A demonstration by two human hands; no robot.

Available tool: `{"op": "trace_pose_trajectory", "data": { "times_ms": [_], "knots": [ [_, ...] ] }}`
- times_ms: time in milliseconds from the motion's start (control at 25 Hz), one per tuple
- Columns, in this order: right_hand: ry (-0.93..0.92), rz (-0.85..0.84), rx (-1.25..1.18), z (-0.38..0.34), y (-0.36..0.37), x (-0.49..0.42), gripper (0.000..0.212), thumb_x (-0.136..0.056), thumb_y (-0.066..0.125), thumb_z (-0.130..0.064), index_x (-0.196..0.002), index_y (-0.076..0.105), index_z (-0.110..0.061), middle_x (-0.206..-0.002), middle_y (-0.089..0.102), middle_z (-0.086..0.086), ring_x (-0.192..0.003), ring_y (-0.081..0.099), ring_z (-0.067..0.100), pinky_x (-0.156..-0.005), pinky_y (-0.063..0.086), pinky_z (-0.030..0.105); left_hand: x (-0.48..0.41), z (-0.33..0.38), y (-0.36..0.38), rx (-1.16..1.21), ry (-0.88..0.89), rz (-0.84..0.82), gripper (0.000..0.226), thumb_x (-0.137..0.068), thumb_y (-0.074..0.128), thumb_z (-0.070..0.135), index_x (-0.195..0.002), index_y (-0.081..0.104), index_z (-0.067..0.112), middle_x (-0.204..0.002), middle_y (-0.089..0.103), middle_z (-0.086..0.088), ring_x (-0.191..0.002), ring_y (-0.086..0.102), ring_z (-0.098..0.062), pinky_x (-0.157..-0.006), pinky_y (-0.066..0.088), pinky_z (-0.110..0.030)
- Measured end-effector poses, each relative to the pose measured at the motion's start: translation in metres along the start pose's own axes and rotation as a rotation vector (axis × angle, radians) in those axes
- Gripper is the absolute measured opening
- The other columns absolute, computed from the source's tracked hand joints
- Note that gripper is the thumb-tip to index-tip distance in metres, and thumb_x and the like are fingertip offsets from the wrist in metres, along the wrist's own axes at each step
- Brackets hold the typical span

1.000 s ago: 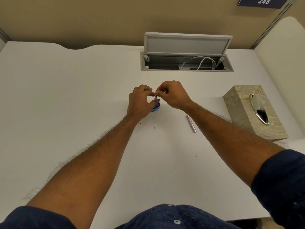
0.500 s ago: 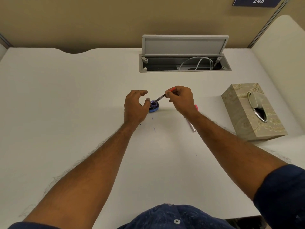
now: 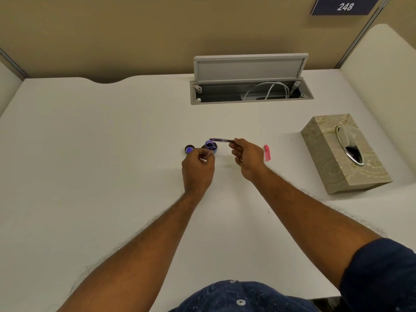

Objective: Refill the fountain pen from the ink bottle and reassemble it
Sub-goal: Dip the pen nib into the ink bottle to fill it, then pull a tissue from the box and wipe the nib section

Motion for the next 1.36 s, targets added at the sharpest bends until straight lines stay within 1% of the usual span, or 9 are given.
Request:
{"op": "trace_pose_trajectory", "data": {
  "times_ms": [80, 240, 360, 600, 760, 920, 1160, 1280, 1360],
  "knots": [
    [0.058, -0.040, -0.090, 0.006, 0.000, 0.006, 0.010, -0.089, 0.060, -0.018, -0.083, 0.067, -0.015, -0.082, 0.071, 0.001, -0.064, 0.057, 0.008, -0.062, 0.038, 0.023, 0.001, 0.004, 0.007, 0.036, -0.085, -0.034, 0.016, -0.089, 0.062, 0.023, -0.090, 0.070, 0.009, -0.076, 0.067, 0.002, -0.066, 0.062, -0.008, -0.060, 0.051, -0.021],
    [0.130, -0.130, -0.217, 0.015, -0.001, 0.016, 0.007, -0.089, 0.060, -0.020, -0.087, 0.065, -0.016, -0.080, 0.072, -0.001, -0.065, 0.058, 0.008, -0.063, 0.040, 0.024, -0.003, 0.015, 0.025, 0.187, -0.217, -0.128, 0.023, -0.089, 0.061, 0.029, -0.096, 0.073, 0.011, -0.086, 0.074, -0.002, -0.082, 0.070, -0.015, -0.079, 0.058, -0.035],
    [0.157, -0.154, -0.271, 0.020, -0.004, 0.024, 0.007, -0.089, 0.060, -0.020, -0.086, 0.065, -0.017, -0.075, 0.072, -0.003, -0.063, 0.058, 0.007, -0.063, 0.040, 0.024, -0.001, 0.021, 0.034, 0.273, -0.287, -0.125, 0.024, -0.089, 0.062, 0.032, -0.097, 0.073, 0.012, -0.087, 0.074, -0.001, -0.086, 0.071, -0.016, -0.085, 0.057, -0.039],
    [0.151, -0.166, -0.274, 0.025, -0.020, 0.035, 0.010, -0.090, 0.059, -0.020, -0.087, 0.067, -0.015, -0.077, 0.072, -0.002, -0.064, 0.057, 0.008, -0.064, 0.040, 0.024, 0.008, 0.028, 0.044, 0.277, -0.278, -0.139, 0.017, -0.089, 0.063, 0.031, -0.089, 0.072, 0.016, -0.083, 0.073, 0.002, -0.085, 0.071, -0.011, -0.088, 0.056, -0.040],
    [0.104, -0.183, -0.188, 0.025, -0.039, 0.033, 0.014, -0.091, 0.059, -0.025, -0.095, 0.068, -0.014, -0.090, 0.071, 0.004, -0.074, 0.060, 0.015, -0.072, 0.044, 0.030, 0.012, 0.037, 0.052, 0.262, -0.245, -0.161, 0.024, -0.089, 0.064, 0.027, -0.100, 0.073, 0.007, -0.085, 0.074, -0.003, -0.086, 0.071, -0.015, -0.087, 0.057, -0.039],
    [-0.105, -0.029, 0.099, 0.004, -0.074, 0.030, 0.028, -0.090, 0.060, -0.032, -0.103, 0.069, -0.009, -0.098, 0.074, 0.007, -0.080, 0.067, 0.018, -0.075, 0.048, 0.034, 0.012, 0.047, 0.060, 0.177, -0.167, -0.174, 0.027, -0.089, 0.064, 0.026, -0.106, 0.071, 0.005, -0.093, 0.074, -0.008, -0.085, 0.071, -0.016, -0.086, 0.057, -0.036],
    [-0.713, 0.168, 0.572, -0.058, -0.138, 0.030, 0.009, -0.087, 0.065, -0.019, -0.089, 0.071, -0.012, -0.082, 0.070, -0.002, -0.074, 0.064, 0.010, -0.069, 0.051, 0.024, 0.021, 0.056, 0.075, 0.097, -0.109, -0.170, 0.027, -0.089, 0.066, 0.025, -0.107, 0.068, 0.005, -0.093, 0.072, -0.004, -0.081, 0.069, -0.014, -0.069, 0.049, -0.014],
    [-0.952, 0.354, 0.829, -0.083, -0.170, 0.026, 0.014, -0.083, 0.068, -0.024, -0.093, 0.068, -0.014, -0.086, 0.068, 0.000, -0.082, 0.060, 0.019, -0.075, 0.049, 0.036, 0.027, 0.061, 0.082, 0.098, -0.097, -0.160, 0.025, -0.088, 0.066, 0.025, -0.104, 0.069, 0.006, -0.088, 0.070, -0.001, -0.078, 0.068, -0.013, -0.069, 0.050, -0.015],
    [-1.005, 0.492, 0.976, -0.096, -0.193, 0.020, 0.024, -0.080, 0.067, -0.028, -0.099, 0.066, -0.014, -0.096, 0.066, 0.005, -0.092, 0.056, 0.027, -0.082, 0.042, 0.042, 0.031, 0.064, 0.086, 0.091, -0.086, -0.155, 0.024, -0.088, 0.067, 0.025, -0.103, 0.069, 0.006, -0.087, 0.071, -0.002, -0.078, 0.069, -0.013, -0.067, 0.050, -0.014]
  ]
}}
Point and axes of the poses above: each hand's wrist, its own x-axis away from the middle knuckle, its own y-axis out of the palm, z = x × y, the point moved 4 cm from there along -x, towards the middle knuckle
